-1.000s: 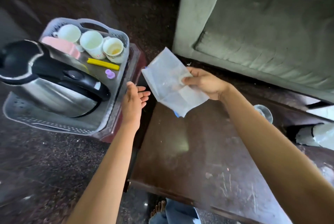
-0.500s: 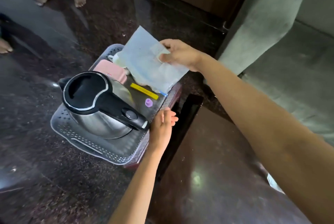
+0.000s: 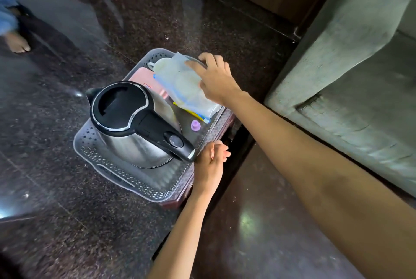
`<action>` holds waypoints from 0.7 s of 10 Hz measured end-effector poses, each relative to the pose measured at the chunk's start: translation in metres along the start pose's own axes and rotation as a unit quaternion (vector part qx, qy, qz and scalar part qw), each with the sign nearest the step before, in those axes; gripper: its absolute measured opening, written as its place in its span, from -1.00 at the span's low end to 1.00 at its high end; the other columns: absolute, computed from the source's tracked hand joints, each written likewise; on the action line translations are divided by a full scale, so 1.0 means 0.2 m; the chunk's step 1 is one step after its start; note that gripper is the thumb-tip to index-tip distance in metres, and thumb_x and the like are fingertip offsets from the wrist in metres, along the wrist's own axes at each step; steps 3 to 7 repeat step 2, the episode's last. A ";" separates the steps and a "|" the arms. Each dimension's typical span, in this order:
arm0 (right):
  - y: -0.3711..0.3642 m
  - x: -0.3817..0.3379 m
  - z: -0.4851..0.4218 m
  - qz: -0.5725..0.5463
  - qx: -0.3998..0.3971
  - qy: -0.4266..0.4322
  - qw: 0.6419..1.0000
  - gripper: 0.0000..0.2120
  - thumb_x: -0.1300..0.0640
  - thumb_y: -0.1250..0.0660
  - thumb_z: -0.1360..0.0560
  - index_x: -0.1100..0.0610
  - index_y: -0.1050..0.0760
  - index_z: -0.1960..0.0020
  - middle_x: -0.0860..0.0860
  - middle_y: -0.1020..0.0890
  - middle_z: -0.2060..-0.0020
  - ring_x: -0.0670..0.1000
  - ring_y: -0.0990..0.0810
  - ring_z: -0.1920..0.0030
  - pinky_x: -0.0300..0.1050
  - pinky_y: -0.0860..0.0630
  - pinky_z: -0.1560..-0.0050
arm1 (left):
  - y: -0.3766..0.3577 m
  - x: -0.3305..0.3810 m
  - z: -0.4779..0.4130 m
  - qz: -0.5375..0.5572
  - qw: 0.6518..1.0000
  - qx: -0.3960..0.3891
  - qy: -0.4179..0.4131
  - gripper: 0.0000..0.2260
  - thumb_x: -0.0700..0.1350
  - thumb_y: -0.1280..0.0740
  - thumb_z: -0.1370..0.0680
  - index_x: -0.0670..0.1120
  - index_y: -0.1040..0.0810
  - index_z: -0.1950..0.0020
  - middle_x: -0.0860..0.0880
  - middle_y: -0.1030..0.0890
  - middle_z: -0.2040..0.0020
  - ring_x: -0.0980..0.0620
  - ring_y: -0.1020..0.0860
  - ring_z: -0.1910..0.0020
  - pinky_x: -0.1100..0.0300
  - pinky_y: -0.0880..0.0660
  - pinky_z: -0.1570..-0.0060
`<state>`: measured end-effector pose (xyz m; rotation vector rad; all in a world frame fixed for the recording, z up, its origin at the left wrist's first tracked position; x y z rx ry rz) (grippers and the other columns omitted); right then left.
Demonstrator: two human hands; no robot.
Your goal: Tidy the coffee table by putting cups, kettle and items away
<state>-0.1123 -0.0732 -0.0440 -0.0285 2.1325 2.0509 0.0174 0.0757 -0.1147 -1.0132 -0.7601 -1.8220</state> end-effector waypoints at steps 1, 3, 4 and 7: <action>-0.03 0.02 0.03 0.052 -0.030 0.021 0.998 -0.50 0.17 -0.17 -0.57 -0.18 -0.24 -0.45 0.03 -0.13 -0.52 0.20 -0.15 -0.43 0.14 -0.19 -0.34 | 0.00 0.00 0.01 -0.005 1.000 -0.003 0.008 -0.82 -0.15 -0.19 -0.58 -0.16 -0.57 0.05 -0.04 -0.65 0.18 0.23 -0.56 0.31 0.38 -0.48 0.16; -0.01 0.04 0.04 0.045 -0.024 0.011 0.999 -0.50 0.17 -0.11 -0.60 -0.19 -0.19 -0.48 0.01 0.00 -0.56 0.20 -0.02 -0.51 0.18 -0.08 -0.41 | 0.00 0.00 0.02 -0.010 1.000 0.006 0.023 -0.81 -0.11 -0.20 -0.58 -0.14 -0.58 0.02 0.02 -0.65 0.21 0.25 -0.55 0.32 0.28 -0.49 0.08; -0.01 0.04 0.04 0.045 -0.024 0.011 0.999 -0.50 0.17 -0.11 -0.60 -0.19 -0.19 -0.48 0.01 0.00 -0.56 0.20 -0.02 -0.51 0.18 -0.08 -0.41 | 0.00 0.00 0.02 -0.010 1.000 0.006 0.023 -0.81 -0.11 -0.20 -0.58 -0.14 -0.58 0.02 0.02 -0.65 0.21 0.25 -0.55 0.32 0.28 -0.49 0.08; -0.01 0.04 0.04 0.045 -0.024 0.011 0.999 -0.50 0.17 -0.11 -0.60 -0.19 -0.19 -0.48 0.01 0.00 -0.56 0.20 -0.02 -0.51 0.18 -0.08 -0.41 | 0.00 0.00 0.02 -0.010 1.000 0.006 0.023 -0.81 -0.11 -0.20 -0.58 -0.14 -0.58 0.02 0.02 -0.65 0.21 0.25 -0.55 0.32 0.28 -0.49 0.08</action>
Point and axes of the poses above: each hand's wrist, its own z-axis away from the middle knuckle, its own y-axis out of the back of the hand, x = y × z, the point moved 9 cm from there along -z, towards the middle knuckle
